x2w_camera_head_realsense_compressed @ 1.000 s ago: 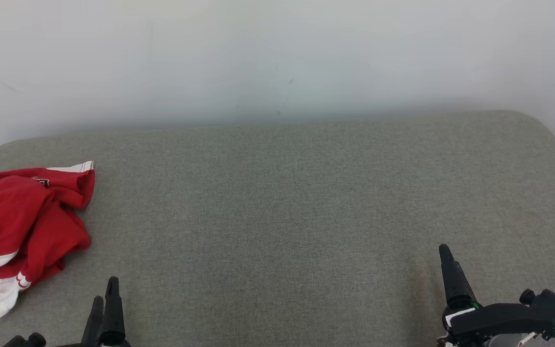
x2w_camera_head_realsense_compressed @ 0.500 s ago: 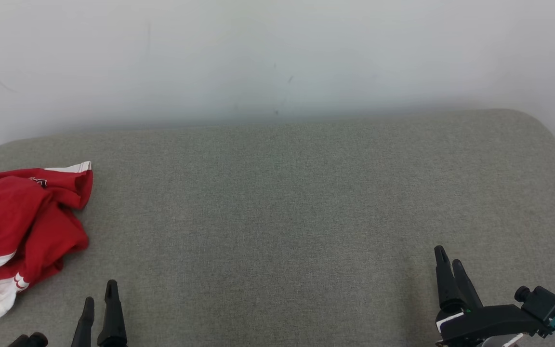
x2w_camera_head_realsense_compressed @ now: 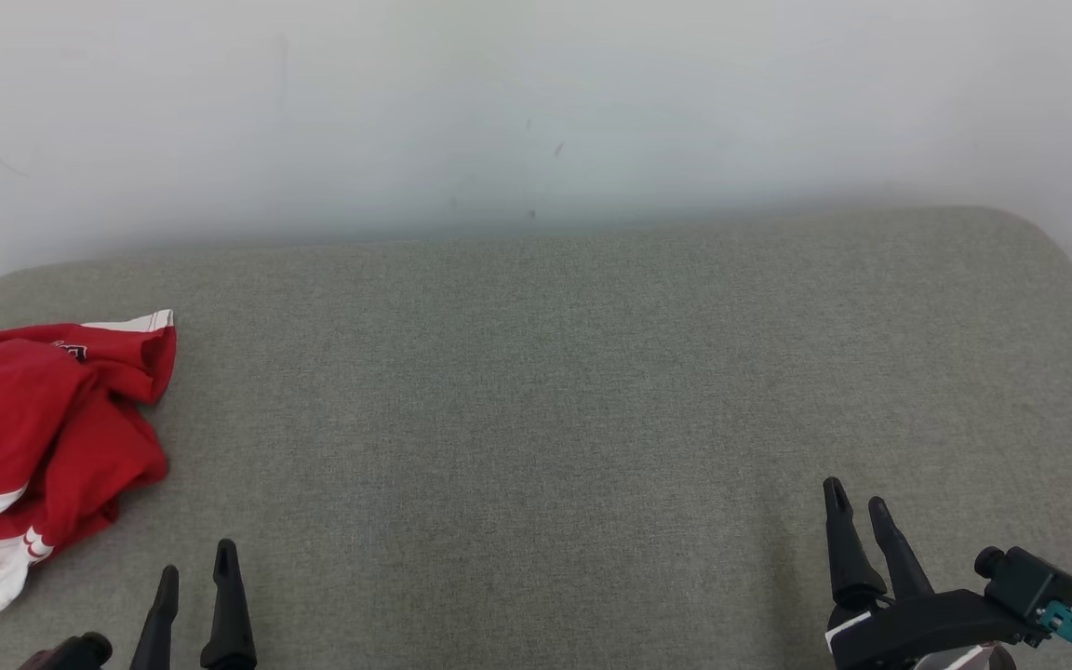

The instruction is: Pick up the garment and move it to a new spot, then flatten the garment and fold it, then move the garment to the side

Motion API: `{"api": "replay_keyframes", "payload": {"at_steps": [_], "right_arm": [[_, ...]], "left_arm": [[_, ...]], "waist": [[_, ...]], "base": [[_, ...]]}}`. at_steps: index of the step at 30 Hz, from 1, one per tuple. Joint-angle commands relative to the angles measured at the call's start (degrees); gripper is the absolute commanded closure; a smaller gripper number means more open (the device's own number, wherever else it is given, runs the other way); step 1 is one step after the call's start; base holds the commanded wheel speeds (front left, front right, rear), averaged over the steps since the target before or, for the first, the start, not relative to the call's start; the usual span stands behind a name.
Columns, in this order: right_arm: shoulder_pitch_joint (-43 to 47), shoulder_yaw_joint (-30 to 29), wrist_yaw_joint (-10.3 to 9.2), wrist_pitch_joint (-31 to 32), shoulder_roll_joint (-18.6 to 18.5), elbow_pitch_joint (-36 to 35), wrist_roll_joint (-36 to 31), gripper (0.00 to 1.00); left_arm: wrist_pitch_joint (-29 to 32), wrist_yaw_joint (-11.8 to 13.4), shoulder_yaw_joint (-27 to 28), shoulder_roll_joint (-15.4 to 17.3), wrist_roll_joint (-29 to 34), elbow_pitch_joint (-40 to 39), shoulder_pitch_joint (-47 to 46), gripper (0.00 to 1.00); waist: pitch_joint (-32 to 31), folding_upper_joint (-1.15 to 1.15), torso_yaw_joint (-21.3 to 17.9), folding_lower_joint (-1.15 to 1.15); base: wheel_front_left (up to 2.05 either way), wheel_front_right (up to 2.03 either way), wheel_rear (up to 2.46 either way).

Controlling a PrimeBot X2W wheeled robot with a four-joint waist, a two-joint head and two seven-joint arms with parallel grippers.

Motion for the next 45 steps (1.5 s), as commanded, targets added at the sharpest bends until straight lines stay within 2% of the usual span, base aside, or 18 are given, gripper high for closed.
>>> {"api": "replay_keyframes", "payload": {"at_steps": [1, 22, 45], "right_arm": [[-1.0, 0.3, -0.06, -0.5, -0.4, -0.3, -1.5, 0.00], [-1.1, 0.3, -0.08, -3.5, -0.2, 1.3, -15.9, 0.00], [-1.0, 1.3, -0.10, -6.1, -0.3, 3.8, -27.8, 0.00]], "left_arm": [[-0.5, -0.1, -0.1, 0.4, 1.7, -0.3, -0.7, 0.00], [-3.6, 0.4, -1.1, 0.8, 15.1, 1.3, -0.2, 0.00], [-6.2, 0.5, -0.6, 0.6, 24.5, 2.8, 1.2, 0.00]], "waist": [[0.0, 0.00, 0.0, 0.00], [0.2, 0.00, -0.4, 0.00], [0.3, 0.00, -0.6, 0.00]], "base": [[0.00, 0.00, 0.00], [0.00, 0.00, 0.00], [0.00, 0.00, 0.00]]}}
